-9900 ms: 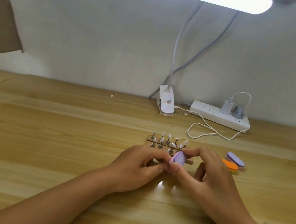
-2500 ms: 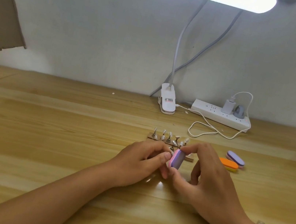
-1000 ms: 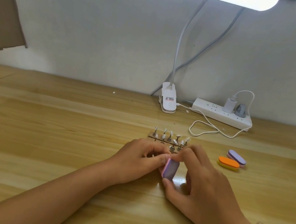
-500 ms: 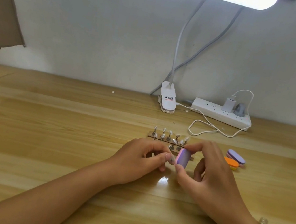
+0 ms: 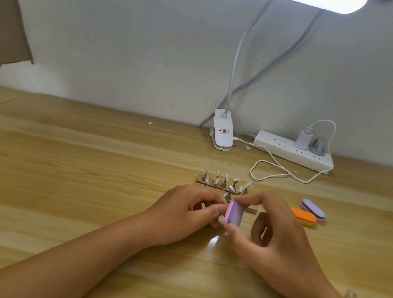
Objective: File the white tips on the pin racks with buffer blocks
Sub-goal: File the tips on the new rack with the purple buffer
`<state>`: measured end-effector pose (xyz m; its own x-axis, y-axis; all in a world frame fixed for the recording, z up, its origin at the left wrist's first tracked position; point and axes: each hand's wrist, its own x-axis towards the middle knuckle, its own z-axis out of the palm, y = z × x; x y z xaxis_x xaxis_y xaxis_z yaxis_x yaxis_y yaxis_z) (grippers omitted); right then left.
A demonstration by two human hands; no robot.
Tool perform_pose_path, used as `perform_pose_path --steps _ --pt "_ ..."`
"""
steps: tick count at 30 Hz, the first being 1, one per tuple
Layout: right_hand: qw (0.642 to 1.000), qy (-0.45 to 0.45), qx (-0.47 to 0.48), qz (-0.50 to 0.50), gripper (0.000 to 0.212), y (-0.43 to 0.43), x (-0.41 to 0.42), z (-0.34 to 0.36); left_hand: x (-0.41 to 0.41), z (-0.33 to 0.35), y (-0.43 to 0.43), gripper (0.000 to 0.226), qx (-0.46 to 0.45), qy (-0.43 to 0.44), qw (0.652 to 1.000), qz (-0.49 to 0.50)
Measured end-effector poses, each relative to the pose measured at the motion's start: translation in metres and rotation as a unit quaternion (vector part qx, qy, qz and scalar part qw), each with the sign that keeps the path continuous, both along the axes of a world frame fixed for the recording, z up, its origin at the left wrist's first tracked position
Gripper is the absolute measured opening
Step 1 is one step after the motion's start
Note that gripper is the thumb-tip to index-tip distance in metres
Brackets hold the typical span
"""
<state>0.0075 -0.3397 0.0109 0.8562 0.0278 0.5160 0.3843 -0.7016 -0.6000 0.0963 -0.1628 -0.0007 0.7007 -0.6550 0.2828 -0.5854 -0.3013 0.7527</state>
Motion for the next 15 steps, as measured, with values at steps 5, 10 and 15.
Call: perform_pose_path --steps 5,10,15 --pt "0.999 0.012 -0.043 0.008 0.03 0.003 -0.001 0.001 0.0 0.001 0.001 0.018 0.007 -0.005 1.0 0.001" --pt "0.999 -0.014 -0.015 -0.047 0.031 0.0 -0.001 0.004 -0.001 0.002 0.0 0.016 0.004 -0.008 1.0 0.006" --pt "0.996 0.011 -0.086 0.036 0.031 0.008 -0.007 0.005 0.0 0.0 0.0 0.015 -0.004 -0.003 1.0 0.01"
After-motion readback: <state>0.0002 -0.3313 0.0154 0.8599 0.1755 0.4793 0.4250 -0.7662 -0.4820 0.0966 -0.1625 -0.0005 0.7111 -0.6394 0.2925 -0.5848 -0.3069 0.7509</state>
